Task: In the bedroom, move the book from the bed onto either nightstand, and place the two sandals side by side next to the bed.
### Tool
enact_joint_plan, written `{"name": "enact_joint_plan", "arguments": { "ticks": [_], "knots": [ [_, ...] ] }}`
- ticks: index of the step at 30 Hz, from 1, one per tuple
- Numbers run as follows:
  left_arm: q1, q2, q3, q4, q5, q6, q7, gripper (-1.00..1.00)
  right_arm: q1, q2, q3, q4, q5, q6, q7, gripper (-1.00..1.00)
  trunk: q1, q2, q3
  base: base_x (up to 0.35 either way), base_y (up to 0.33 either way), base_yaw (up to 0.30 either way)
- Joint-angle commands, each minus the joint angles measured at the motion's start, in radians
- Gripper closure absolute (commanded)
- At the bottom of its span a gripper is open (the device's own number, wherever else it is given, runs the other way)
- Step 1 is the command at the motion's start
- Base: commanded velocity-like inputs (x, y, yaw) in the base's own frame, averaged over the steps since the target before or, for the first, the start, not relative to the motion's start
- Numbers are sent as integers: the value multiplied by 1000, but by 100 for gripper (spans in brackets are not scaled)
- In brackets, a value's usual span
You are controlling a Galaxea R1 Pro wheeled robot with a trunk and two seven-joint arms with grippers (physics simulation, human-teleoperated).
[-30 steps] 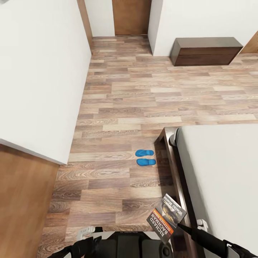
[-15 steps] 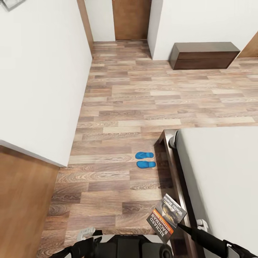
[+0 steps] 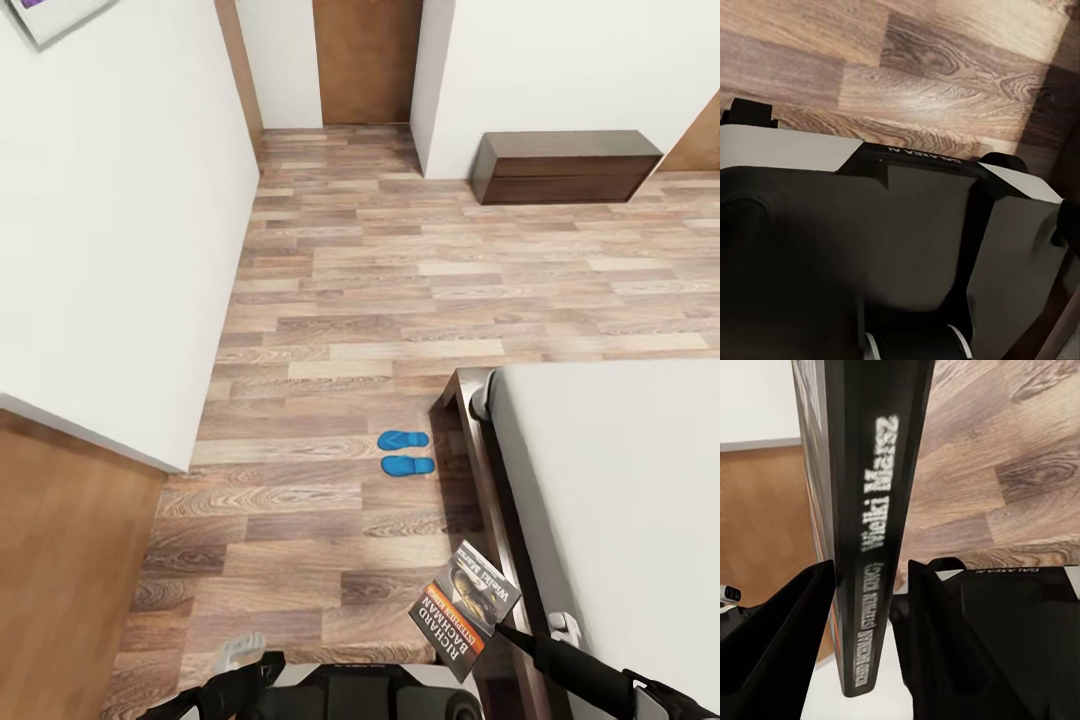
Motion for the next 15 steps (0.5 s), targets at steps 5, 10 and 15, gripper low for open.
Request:
{"name": "enact_joint_plan", "arguments": {
  "ticks": [5,10,15],
  "knots": [
    [0,0,-2,2,10,0,-5,-100,0,0,8,0,-10,8,3,100,1,-1,7,0,0,0],
    [0,0,0,2,10,-1,-5,-100,0,0,8,0,-10,8,3,100,1,-1,15,0,0,0],
    [0,0,-1,2,10,-1,-5,-100,0,0,8,0,-10,8,3,100,1,-1,24,0,0,0]
  ]
}}
